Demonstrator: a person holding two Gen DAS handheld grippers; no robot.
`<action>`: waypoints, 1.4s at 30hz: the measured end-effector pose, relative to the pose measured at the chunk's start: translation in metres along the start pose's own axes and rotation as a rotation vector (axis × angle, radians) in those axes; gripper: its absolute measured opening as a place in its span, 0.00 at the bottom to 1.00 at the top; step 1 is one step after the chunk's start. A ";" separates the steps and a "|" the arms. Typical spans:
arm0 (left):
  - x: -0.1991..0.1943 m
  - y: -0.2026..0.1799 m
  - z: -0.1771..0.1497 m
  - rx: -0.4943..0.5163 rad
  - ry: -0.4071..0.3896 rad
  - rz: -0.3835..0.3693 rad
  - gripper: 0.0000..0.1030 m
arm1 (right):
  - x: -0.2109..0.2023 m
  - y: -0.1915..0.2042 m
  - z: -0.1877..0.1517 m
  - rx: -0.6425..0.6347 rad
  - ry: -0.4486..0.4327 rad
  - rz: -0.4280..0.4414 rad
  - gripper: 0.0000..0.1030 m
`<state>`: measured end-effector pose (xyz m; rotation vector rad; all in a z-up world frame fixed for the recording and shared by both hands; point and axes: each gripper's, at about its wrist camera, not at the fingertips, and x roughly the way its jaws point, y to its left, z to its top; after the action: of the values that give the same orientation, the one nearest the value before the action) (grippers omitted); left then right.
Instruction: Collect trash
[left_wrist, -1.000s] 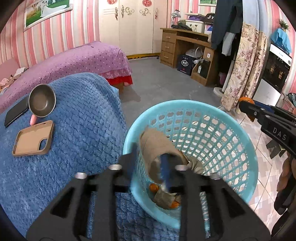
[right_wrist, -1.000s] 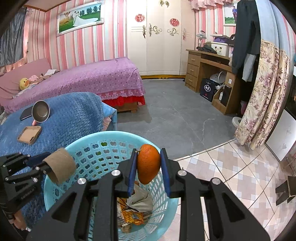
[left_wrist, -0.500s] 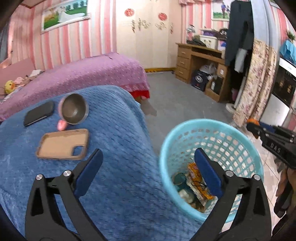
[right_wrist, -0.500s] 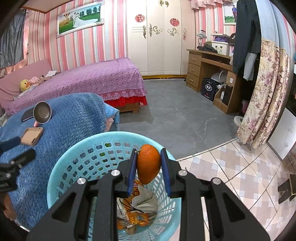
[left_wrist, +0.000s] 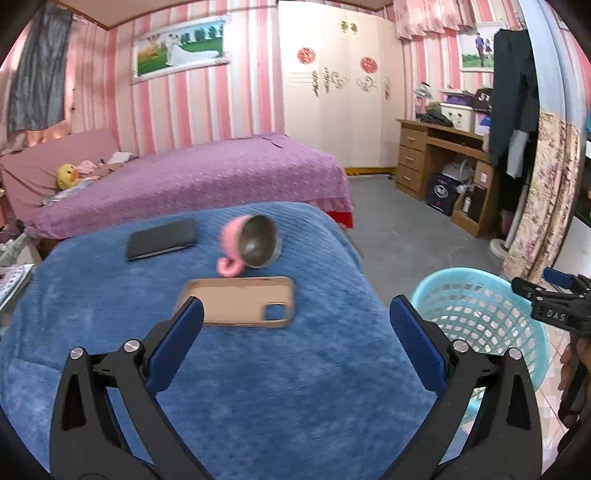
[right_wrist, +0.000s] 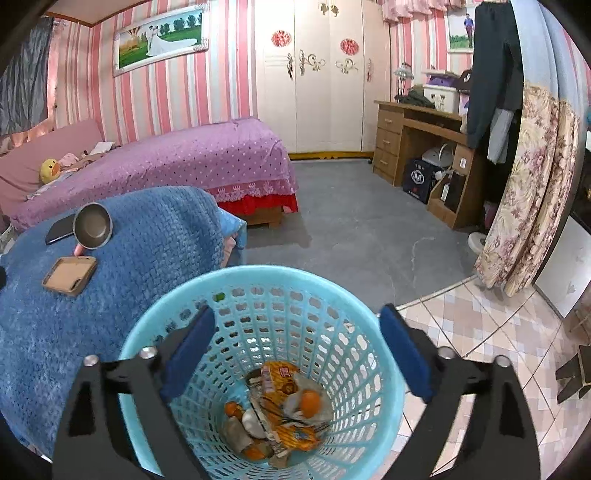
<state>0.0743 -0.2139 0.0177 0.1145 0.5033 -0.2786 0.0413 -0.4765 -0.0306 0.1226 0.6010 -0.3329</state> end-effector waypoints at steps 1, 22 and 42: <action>-0.005 0.006 0.000 0.000 -0.006 0.009 0.95 | -0.006 0.005 0.001 -0.003 -0.015 -0.003 0.93; -0.071 0.109 -0.074 -0.042 -0.039 0.078 0.95 | -0.118 0.161 -0.057 -0.079 -0.174 0.084 0.96; -0.073 0.116 -0.077 -0.055 -0.090 0.096 0.95 | -0.115 0.193 -0.068 -0.145 -0.220 0.070 0.96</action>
<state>0.0109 -0.0727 -0.0091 0.0716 0.4140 -0.1746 -0.0183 -0.2497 -0.0175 -0.0324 0.4008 -0.2300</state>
